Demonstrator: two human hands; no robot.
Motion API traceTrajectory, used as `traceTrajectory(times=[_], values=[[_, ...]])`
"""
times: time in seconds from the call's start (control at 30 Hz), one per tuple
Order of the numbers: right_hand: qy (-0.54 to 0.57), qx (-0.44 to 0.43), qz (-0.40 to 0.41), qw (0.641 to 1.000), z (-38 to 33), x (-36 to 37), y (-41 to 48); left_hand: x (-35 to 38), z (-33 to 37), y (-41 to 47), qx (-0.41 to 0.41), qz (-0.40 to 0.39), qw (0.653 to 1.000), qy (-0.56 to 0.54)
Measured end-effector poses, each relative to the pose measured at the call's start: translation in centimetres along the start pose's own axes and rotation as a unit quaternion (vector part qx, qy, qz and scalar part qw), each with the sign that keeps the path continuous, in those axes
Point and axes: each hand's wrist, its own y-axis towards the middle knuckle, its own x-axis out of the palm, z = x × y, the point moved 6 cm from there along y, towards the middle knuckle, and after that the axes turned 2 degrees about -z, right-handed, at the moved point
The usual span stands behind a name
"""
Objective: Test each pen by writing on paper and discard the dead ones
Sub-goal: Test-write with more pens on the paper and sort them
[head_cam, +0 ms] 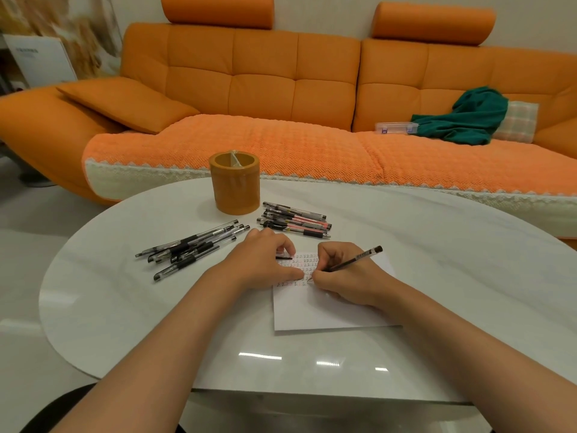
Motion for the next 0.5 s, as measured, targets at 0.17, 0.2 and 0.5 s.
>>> traceTrajectory(times=[0.17, 0.2, 0.5], values=[[-0.015, 0.004, 0.003, 1.000, -0.08, 0.05, 0.09, 0.01, 0.02, 0.03, 0.000, -0.001, 1.000, 0.003], [-0.016, 0.005, 0.001, 1.000, -0.16, 0.10, 0.08, 0.01, 0.02, 0.02, -0.001, -0.002, 1.000, 0.002], [0.012, 0.009, 0.039, 0.999, 0.09, -0.23, -0.14, -0.04, -0.08, 0.10, -0.007, -0.005, 1.000, -0.003]])
